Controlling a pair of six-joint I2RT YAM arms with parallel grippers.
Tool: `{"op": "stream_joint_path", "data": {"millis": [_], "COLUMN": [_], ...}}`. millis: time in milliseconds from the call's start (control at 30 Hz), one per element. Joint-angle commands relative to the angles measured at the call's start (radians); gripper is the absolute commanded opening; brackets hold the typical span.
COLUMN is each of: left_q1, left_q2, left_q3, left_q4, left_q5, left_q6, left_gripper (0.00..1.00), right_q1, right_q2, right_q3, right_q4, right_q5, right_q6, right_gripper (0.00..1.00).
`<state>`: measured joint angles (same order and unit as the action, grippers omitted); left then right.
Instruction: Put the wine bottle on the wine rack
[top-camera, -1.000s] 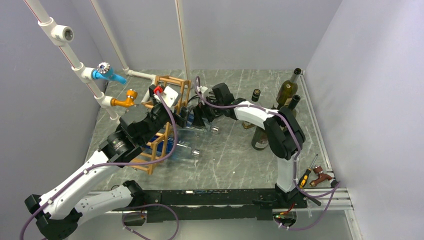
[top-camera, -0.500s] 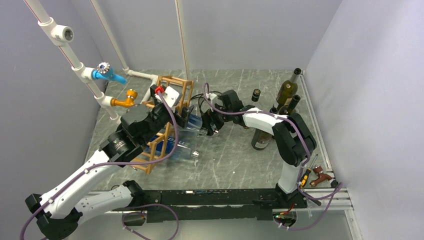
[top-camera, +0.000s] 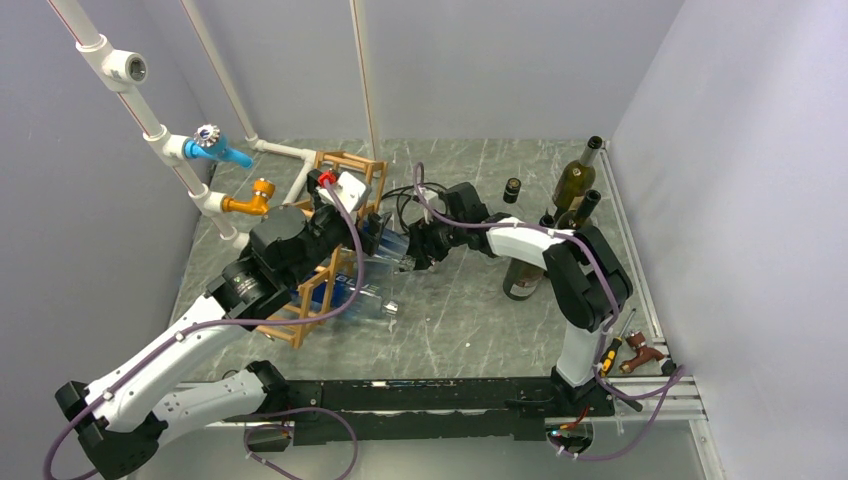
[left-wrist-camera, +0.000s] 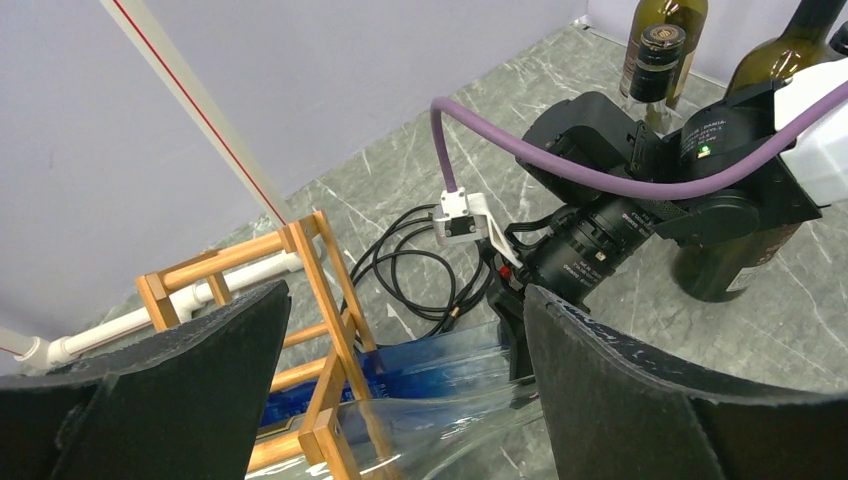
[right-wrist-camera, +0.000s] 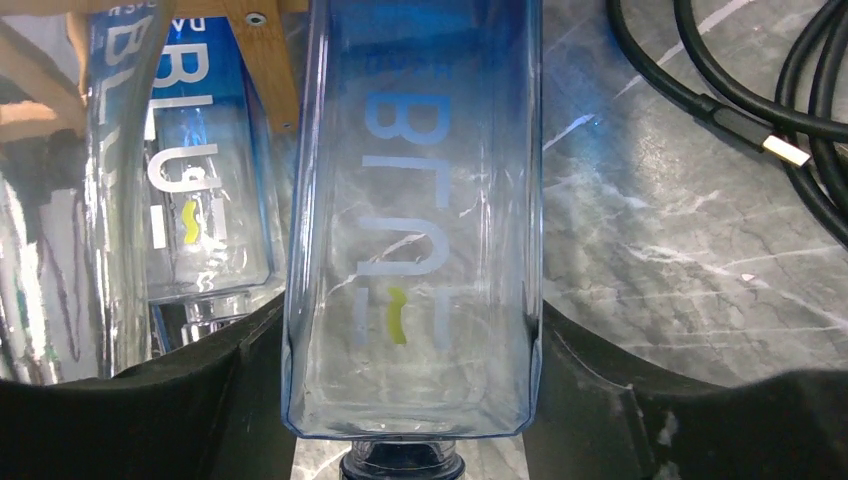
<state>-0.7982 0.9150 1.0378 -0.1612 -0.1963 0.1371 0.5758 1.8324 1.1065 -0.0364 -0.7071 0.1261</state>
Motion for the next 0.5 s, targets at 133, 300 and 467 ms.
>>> {"op": "stream_joint_path", "data": {"millis": [133, 300, 467], "left_q1": [-0.004, -0.004, -0.004], "left_q2": [0.006, 0.003, 0.002], "left_q3": [0.019, 0.018, 0.019], "left_q4": [0.037, 0.037, 0.037], "left_q5": [0.023, 0.016, 0.024], "left_q6": [-0.009, -0.007, -0.011], "left_gripper": [0.92, 0.92, 0.92], "right_q1": [-0.016, -0.031, -0.033], "right_q2": [0.01, 0.011, -0.021], "right_q3": [0.046, 0.066, 0.06], "right_q4": [0.09, 0.049, 0.096], "right_q5": [-0.193, -0.267, -0.322], "right_q6": [-0.016, -0.08, -0.042], "right_gripper": [0.06, 0.0, 0.0]}}
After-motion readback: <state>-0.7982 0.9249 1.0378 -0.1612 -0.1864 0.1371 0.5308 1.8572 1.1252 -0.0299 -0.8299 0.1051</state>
